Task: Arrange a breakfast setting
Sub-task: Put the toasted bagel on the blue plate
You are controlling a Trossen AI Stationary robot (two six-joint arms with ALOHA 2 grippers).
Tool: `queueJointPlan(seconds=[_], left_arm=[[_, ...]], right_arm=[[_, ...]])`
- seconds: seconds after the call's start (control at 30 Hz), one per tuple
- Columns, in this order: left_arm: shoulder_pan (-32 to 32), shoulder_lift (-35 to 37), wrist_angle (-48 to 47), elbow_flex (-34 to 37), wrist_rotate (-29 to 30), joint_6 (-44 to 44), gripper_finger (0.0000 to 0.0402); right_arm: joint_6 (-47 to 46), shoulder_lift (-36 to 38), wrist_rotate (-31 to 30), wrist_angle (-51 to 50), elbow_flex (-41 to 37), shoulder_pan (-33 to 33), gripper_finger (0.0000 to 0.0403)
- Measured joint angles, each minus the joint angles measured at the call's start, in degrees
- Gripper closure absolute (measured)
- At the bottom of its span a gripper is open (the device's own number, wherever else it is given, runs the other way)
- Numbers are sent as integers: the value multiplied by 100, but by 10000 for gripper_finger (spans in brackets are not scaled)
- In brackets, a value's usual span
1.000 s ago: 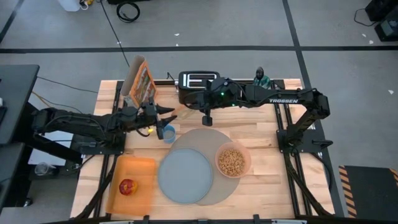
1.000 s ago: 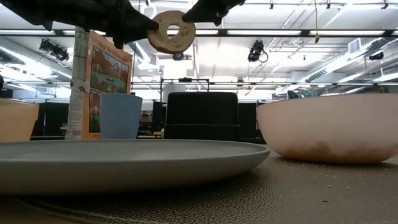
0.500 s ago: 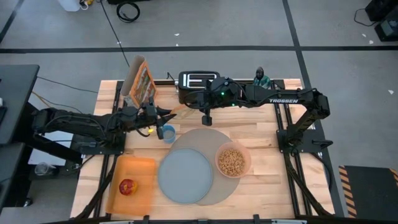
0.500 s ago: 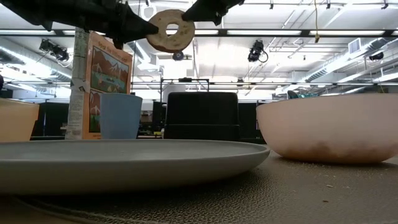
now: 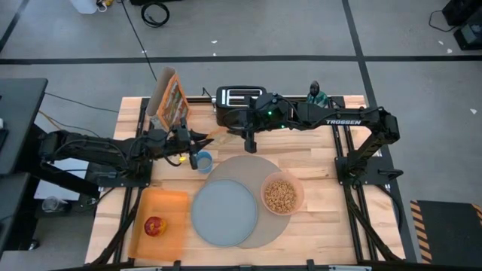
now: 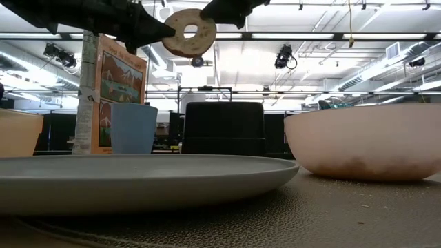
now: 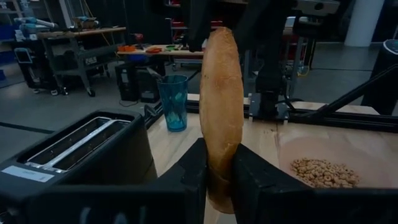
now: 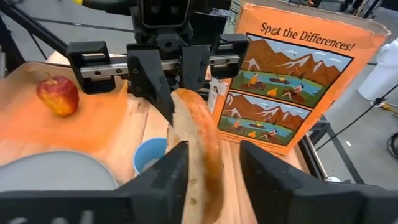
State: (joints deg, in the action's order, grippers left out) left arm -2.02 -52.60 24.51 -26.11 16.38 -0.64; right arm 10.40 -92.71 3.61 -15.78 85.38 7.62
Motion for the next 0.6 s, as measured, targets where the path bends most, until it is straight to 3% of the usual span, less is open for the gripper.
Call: queueJointPlan(seconds=[0.17, 0.33, 0.47, 0.6], left_arm=[[0, 0, -3, 0, 13, 31, 348], [0, 0, -173, 0, -109, 175, 348], [-2, 11, -430, 2, -785, 549, 349], [-2, 13, -726, 2, -1895, 1181, 349]], right_arm=[[-39, 68, 97, -10, 0, -1, 209], [-261, 360, 154, -226, 0, 0, 183], [-428, 760, 84, -762, 0, -35, 179], [-443, 1078, 4, -1236, 4, -148, 185]])
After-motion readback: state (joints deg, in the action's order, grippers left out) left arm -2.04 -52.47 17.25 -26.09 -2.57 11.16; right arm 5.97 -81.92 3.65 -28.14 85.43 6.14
